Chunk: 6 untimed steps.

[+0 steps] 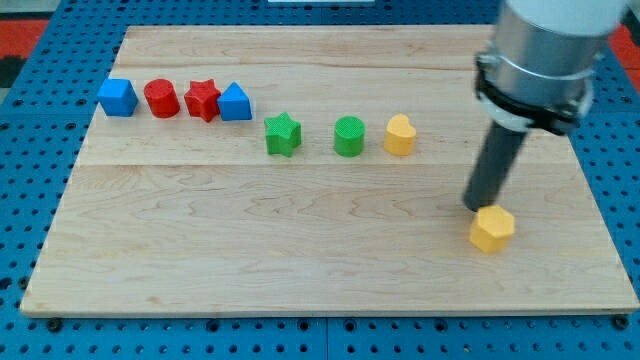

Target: Move the yellow heart closer to the green circle

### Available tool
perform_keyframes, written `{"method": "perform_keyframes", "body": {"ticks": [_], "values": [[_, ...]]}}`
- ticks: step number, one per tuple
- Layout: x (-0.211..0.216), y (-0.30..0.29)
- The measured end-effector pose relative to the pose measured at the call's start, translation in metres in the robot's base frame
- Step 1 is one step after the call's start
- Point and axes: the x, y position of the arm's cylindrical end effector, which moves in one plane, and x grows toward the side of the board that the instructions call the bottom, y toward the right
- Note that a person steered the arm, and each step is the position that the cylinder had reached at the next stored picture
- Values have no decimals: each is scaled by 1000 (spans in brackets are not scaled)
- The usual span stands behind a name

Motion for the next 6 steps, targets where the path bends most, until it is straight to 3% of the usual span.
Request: {"method": "perform_keyframes", "body": {"ticks": [1, 3, 4, 6], "values": [[3, -7], [-117, -12], [-117, -68], [-133, -107]]}}
